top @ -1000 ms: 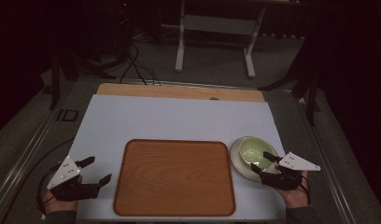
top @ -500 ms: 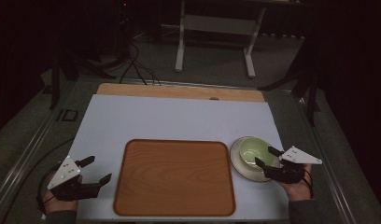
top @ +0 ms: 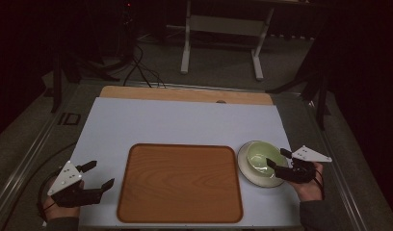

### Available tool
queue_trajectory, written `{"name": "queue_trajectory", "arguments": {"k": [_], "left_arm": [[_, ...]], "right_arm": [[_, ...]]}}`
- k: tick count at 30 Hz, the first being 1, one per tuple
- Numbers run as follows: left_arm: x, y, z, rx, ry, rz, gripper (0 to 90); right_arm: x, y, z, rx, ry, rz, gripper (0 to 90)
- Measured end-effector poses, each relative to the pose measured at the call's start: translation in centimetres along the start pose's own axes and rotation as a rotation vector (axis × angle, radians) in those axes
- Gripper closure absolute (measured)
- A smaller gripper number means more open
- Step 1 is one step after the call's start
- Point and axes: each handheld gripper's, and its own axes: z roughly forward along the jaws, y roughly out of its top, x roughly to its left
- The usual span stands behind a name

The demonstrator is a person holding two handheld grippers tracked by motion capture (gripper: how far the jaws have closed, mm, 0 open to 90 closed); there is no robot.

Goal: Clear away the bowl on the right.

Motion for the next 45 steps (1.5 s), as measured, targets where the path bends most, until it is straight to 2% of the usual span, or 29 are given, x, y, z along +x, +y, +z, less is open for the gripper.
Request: {"name": "queue_trajectory", "arguments": {"k": [6,11,15,20,23,32,34,37,40,43,45], "left_arm": [[0.0,0.0,0.0,-0.003,-0.001,0.002,15.1],[0.0,0.0,-0.1,-0.006,-0.001,-0.001,15.1],[0.0,0.0,0.0,-0.004,0.000,0.001,15.1],[0.0,0.0,-0.1,-0.011,0.000,0.000,15.1],[0.1,0.0,-0.1,-0.008,-0.003,-0.003,15.1],[0.0,0.0,-0.1,-0.010,-0.004,-0.002,15.1],[0.0,0.0,-0.1,-0.008,-0.002,-0.003,15.1],[0.1,0.0,-0.1,-0.008,-0.002,-0.004,15.1],[0.0,0.0,-0.1,-0.007,-0.003,0.000,15.1],[0.0,0.0,-0.1,-0.006,-0.002,-0.003,15.1],[0.1,0.0,-0.1,-0.005,-0.002,-0.006,15.1]], "right_arm": [[-0.9,0.1,0.4,0.025,-0.011,0.014,28.0],[-1.8,-0.3,1.2,0.056,-0.001,0.042,36.0],[-2.1,-0.4,1.7,0.093,-0.009,0.056,45.5],[-2.6,-0.5,2.3,0.130,0.011,0.102,61.6],[-2.8,-0.7,2.5,0.143,0.019,0.126,67.5],[-3.2,-1.2,3.4,0.217,0.050,0.171,65.1],[-3.3,-1.2,3.4,0.225,0.060,0.194,65.2],[-3.3,-1.2,3.4,0.235,0.073,0.201,65.4],[-3.4,-1.2,3.5,0.254,0.095,0.219,69.9],[-3.4,-1.4,3.5,0.241,0.120,0.251,73.3],[-3.4,-1.5,3.4,0.236,0.119,0.263,75.2]]}}
